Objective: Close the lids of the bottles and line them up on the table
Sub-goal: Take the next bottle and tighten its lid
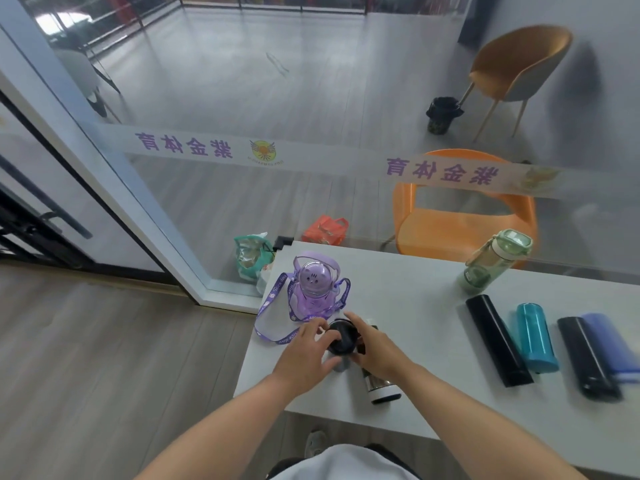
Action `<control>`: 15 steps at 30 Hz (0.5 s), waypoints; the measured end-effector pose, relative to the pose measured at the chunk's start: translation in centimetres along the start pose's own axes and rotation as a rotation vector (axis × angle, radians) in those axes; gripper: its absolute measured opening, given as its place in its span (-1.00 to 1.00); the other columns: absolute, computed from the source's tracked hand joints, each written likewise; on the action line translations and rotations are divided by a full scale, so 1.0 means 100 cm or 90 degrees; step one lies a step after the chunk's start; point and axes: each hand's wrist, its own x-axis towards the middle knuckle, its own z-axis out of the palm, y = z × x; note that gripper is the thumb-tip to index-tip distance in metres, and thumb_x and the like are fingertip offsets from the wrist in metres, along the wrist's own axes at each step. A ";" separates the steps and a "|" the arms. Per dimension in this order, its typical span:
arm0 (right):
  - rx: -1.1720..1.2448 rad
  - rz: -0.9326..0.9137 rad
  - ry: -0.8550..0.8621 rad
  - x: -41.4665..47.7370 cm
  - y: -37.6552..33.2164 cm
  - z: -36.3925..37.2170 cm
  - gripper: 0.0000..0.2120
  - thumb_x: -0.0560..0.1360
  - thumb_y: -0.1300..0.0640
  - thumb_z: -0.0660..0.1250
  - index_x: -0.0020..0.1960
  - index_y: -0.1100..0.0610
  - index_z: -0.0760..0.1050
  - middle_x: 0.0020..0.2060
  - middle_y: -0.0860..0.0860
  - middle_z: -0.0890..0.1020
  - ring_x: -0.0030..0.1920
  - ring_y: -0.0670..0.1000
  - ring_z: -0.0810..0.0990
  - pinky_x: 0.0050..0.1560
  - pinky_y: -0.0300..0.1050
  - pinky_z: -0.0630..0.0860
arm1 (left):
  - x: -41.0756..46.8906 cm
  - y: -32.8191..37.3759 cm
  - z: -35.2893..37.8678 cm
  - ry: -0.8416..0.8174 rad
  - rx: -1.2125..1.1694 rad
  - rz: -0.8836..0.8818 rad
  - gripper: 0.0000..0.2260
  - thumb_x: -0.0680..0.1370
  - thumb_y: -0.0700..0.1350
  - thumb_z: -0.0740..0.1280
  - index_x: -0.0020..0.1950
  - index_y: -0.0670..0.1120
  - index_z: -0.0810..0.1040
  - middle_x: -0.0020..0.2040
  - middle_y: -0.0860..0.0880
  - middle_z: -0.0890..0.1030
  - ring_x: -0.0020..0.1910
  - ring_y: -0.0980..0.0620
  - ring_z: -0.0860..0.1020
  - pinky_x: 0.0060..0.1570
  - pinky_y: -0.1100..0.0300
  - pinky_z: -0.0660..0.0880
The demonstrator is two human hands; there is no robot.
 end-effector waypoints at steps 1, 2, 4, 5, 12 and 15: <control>-0.015 0.002 -0.003 -0.002 0.000 -0.002 -0.22 0.51 0.16 0.45 0.57 -0.12 0.10 0.33 0.01 0.53 0.22 0.06 0.58 0.24 -0.12 0.50 | 0.000 0.001 0.000 0.002 0.007 0.009 -0.65 0.48 0.14 0.37 0.21 0.09 0.42 0.24 0.01 0.35 0.16 0.03 0.39 0.10 0.17 0.50; -0.029 0.008 -0.005 -0.003 0.001 -0.004 -0.20 0.51 0.19 0.44 0.58 -0.13 0.08 0.34 0.04 0.53 0.23 0.08 0.58 0.24 -0.10 0.51 | 0.000 0.003 0.000 0.003 0.012 0.014 -0.65 0.48 0.15 0.36 0.20 0.09 0.43 0.24 0.01 0.36 0.16 0.03 0.39 0.12 0.16 0.50; -0.056 0.028 -0.011 -0.004 0.006 -0.007 -0.19 0.52 0.22 0.42 0.58 -0.16 0.05 0.32 0.06 0.54 0.20 0.09 0.60 0.20 -0.10 0.53 | 0.000 0.005 0.002 0.001 0.018 0.022 -0.65 0.48 0.18 0.34 0.20 0.09 0.43 0.24 0.01 0.36 0.18 0.02 0.38 0.16 0.15 0.47; -0.067 0.038 -0.013 -0.005 0.009 -0.008 -0.19 0.53 0.22 0.41 0.58 -0.16 0.04 0.31 0.05 0.54 0.18 0.09 0.60 0.18 -0.11 0.53 | 0.000 0.006 0.002 0.002 0.021 0.025 -0.64 0.48 0.19 0.33 0.20 0.08 0.43 0.25 0.01 0.37 0.19 0.02 0.37 0.18 0.15 0.46; -0.127 0.145 0.016 -0.015 0.040 0.001 -0.37 0.52 0.09 0.39 0.51 -0.04 0.20 0.34 0.08 0.51 0.29 0.13 0.52 0.28 0.01 0.49 | 0.006 0.014 0.002 0.014 0.063 0.022 -0.60 0.46 0.25 0.28 0.19 0.05 0.46 0.24 0.01 0.41 0.20 -0.03 0.37 0.22 0.08 0.41; -0.119 0.251 -0.029 -0.013 0.050 0.026 -0.26 0.41 -0.13 0.41 0.47 -0.04 0.16 0.22 0.12 0.50 0.20 0.18 0.54 0.20 0.09 0.53 | 0.005 0.017 0.004 0.008 0.063 -0.005 -0.61 0.47 0.22 0.31 0.20 0.04 0.46 0.25 0.00 0.39 0.21 -0.03 0.36 0.23 0.11 0.37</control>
